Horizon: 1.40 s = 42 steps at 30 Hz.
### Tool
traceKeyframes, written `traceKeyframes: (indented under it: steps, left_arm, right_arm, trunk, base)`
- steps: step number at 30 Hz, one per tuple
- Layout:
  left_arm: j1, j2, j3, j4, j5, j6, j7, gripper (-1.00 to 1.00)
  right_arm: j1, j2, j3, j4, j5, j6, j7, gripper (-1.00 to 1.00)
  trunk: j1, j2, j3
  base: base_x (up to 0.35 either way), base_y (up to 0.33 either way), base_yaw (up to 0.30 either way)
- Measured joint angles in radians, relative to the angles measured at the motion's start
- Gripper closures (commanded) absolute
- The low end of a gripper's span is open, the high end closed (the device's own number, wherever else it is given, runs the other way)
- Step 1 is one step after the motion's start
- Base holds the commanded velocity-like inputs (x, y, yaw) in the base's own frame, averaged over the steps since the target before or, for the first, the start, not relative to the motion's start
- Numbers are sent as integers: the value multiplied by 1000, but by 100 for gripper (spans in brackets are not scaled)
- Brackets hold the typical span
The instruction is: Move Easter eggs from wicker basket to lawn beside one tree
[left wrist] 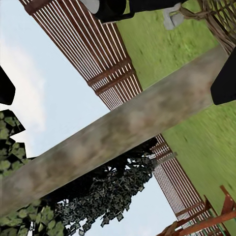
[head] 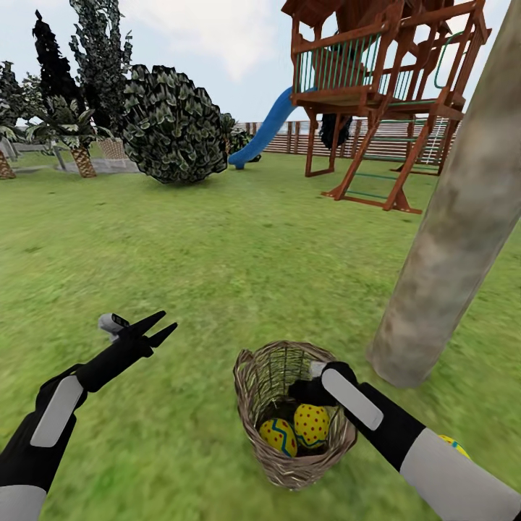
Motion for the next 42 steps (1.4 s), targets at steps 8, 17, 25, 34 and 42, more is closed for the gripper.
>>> traceKeyframes:
  steps: [8, 17, 25, 34, 42]
  left_arm:
    - [0, -2, -1, 1, -1, 0, 0, -100]
    - [0, -2, -1, 1, -1, 0, 1, -100]
    - [0, -2, -1, 1, -2, -2, 0, -100]
    - [4, -1, 0, 41, -1, -59, -3, -100]
    - [6, 0, 1, 46, 0, -59, -5, -100]
  right_arm:
    - [-1, 3, -5, 74, 0, -2, 1, -100]
    - [-1, 11, -6, 80, -3, -3, 0, -100]
    - [-2, 15, -4, 149, -1, -26, -51, -100]
    - [-9, 41, -4, 236, 100, -80, -45, -100]
    - [-33, 82, -10, 194, 67, -81, -30, -100]
  trunk:
    - [0, 0, 1]
    - [0, 0, 9]
    - [1, -1, -2]
    - [4, -2, -25]
    - [5, -3, -33]
  base:
    - [56, 30, -34]
    - [198, 130, -176]
    - [9, 6, -11]
    - [0, 0, 0]
    - [0, 0, 0]
